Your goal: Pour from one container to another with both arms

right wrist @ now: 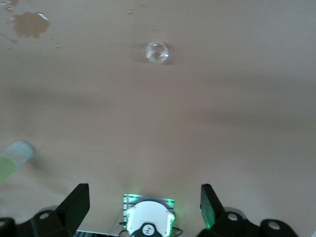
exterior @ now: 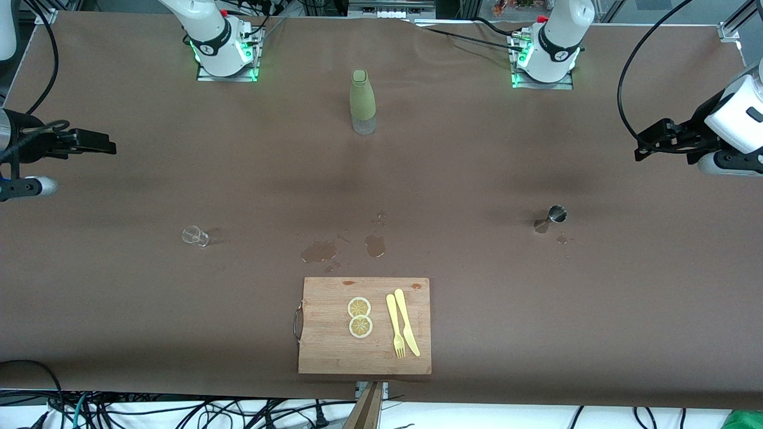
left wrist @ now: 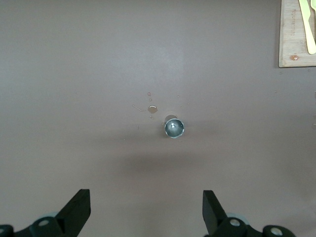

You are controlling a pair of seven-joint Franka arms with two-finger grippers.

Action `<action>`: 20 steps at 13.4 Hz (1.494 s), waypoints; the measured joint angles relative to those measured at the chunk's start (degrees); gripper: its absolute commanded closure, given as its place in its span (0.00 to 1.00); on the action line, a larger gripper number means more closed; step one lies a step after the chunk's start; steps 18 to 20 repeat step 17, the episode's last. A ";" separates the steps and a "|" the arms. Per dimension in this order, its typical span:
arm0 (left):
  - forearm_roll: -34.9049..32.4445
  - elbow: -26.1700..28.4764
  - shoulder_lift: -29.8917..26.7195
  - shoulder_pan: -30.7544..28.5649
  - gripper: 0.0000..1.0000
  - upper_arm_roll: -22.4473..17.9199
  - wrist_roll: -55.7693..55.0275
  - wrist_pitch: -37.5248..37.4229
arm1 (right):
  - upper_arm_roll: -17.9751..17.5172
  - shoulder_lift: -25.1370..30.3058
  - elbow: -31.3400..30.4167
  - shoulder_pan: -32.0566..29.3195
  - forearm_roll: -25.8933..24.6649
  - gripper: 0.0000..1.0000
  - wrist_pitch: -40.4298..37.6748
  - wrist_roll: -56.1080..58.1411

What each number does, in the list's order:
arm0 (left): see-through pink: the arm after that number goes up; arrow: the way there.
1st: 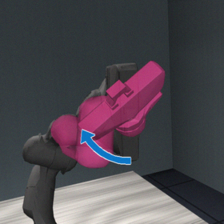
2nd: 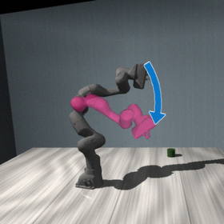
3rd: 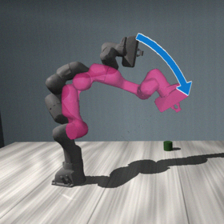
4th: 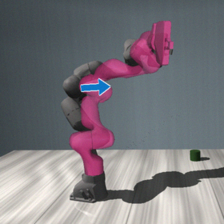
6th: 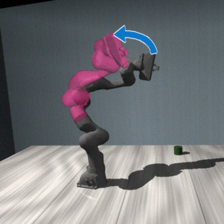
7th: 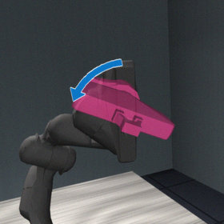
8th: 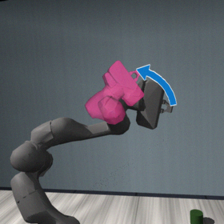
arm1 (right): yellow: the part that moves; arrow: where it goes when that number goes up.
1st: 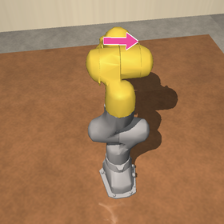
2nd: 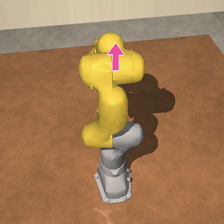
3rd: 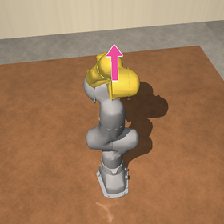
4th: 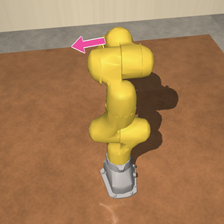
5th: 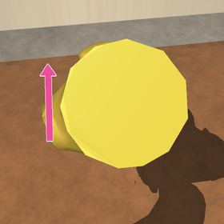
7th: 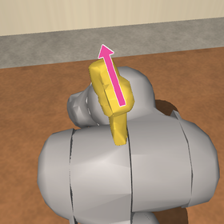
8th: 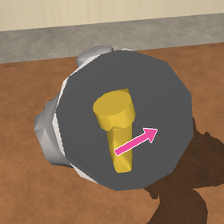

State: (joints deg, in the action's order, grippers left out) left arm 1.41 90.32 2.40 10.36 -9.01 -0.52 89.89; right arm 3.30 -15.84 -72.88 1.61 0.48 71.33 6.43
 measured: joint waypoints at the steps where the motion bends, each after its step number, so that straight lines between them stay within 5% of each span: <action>1: 0.00 -0.02 0.07 0.02 0.00 0.13 -0.79 -0.06 | 0.01 0.80 -0.09 -0.04 -1.11 0.00 1.02 0.08; 8: 0.06 -0.16 0.14 0.23 0.00 1.52 -3.57 -0.09 | -0.05 8.74 -4.73 -0.15 -2.19 0.00 5.98 0.11; 12: 1.32 -0.26 0.15 -0.69 0.00 1.22 -3.57 -0.09 | -2.64 9.49 -6.40 0.11 -2.30 0.00 6.41 -2.58; 20: 1.37 -0.28 0.26 -0.73 0.00 1.33 -3.57 -0.09 | -2.51 9.11 -7.03 -0.21 -2.80 0.00 6.71 -2.97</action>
